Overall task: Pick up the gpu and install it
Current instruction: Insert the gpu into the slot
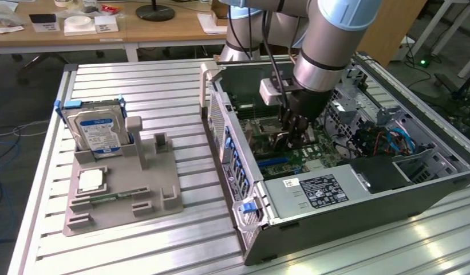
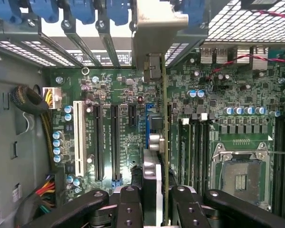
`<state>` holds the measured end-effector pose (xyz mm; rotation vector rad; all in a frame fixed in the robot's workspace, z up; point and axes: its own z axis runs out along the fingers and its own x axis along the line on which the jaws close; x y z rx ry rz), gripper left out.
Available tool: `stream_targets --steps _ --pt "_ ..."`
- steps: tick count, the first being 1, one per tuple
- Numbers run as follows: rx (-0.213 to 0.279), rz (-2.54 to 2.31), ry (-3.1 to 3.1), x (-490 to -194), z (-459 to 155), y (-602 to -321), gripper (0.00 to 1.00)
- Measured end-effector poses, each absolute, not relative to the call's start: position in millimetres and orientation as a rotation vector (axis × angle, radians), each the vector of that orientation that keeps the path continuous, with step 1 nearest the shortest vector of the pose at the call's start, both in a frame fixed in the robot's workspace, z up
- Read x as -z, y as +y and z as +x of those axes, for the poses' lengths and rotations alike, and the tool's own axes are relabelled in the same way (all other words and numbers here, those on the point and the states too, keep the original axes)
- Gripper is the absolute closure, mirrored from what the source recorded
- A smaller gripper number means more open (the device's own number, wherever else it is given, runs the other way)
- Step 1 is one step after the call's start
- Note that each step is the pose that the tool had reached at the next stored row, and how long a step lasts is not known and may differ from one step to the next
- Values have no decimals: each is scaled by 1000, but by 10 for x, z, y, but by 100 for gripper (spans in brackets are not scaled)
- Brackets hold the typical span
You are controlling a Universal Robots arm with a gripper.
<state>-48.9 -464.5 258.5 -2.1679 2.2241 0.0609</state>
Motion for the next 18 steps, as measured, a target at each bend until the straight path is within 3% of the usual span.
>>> stream_targets --steps 18 --pt "-60 -2168 2223 -2501 -504 -4650 72"
